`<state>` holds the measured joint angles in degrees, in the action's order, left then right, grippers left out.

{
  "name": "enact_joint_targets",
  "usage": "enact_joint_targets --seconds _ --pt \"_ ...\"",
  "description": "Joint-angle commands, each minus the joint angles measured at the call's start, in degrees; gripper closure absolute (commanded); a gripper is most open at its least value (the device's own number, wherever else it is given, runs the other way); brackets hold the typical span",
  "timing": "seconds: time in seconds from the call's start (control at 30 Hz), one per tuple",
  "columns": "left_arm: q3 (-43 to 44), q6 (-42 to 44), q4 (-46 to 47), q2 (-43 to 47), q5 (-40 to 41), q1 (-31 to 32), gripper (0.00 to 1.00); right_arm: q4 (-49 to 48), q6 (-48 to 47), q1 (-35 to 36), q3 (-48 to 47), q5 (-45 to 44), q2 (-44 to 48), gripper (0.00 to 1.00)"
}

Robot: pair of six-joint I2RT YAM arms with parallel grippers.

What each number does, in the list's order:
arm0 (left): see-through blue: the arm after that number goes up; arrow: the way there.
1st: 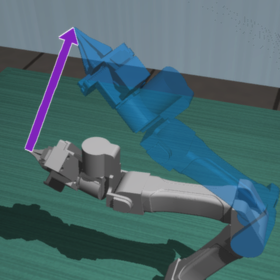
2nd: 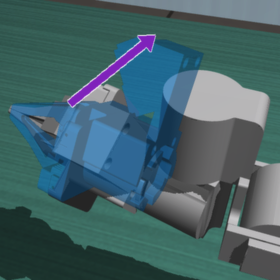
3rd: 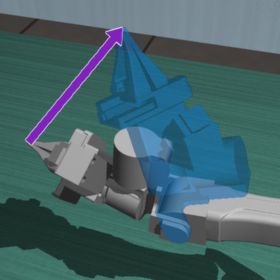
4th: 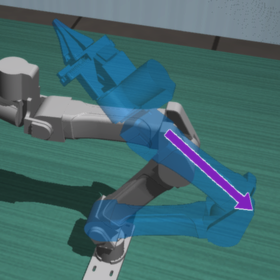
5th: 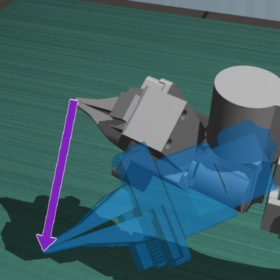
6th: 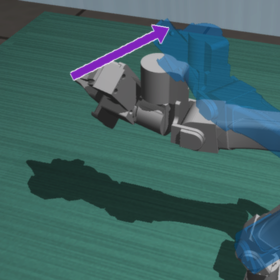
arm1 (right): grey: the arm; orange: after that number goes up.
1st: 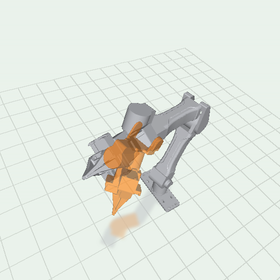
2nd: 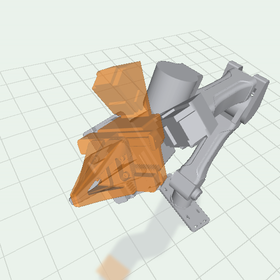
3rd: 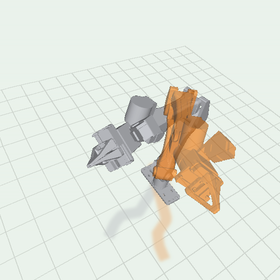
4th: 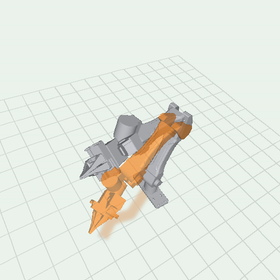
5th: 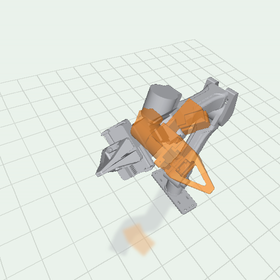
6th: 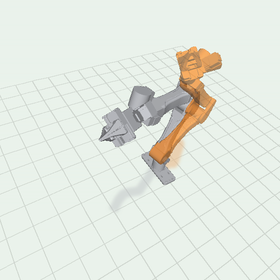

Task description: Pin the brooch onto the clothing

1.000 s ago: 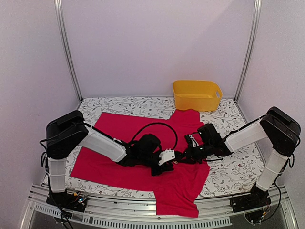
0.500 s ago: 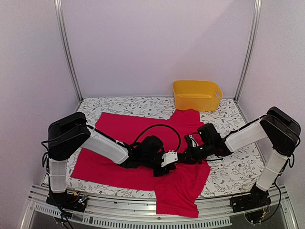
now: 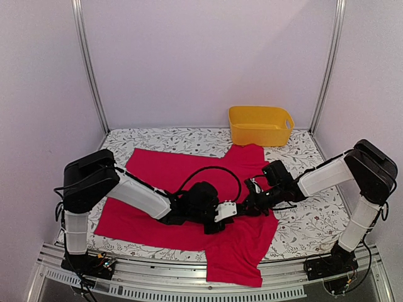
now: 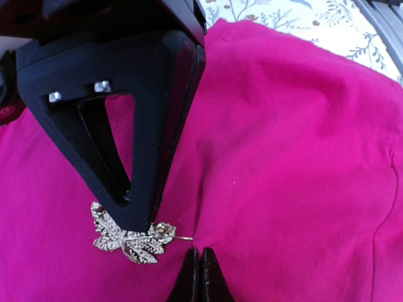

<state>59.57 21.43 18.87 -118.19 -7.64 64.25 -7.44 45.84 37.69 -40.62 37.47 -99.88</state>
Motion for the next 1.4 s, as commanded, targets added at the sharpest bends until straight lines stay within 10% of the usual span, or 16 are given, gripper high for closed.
enact_joint_targets --seconds 0.0,1.1,1.37 --pt "-0.5 0.9 -1.6 -0.8 3.4 1.0 1.00 2.1 -1.0 -0.2 -0.9 2.5 -1.4 1.00" --pt "-1.8 0.1 -1.1 0.2 2.3 0.6 1.00 4.4 -2.9 -0.3 1.2 6.0 2.1 1.00" --pt "-0.5 -4.6 -5.2 3.7 0.2 -0.6 0.66 2.2 -4.5 -0.3 2.5 5.0 2.5 1.00"
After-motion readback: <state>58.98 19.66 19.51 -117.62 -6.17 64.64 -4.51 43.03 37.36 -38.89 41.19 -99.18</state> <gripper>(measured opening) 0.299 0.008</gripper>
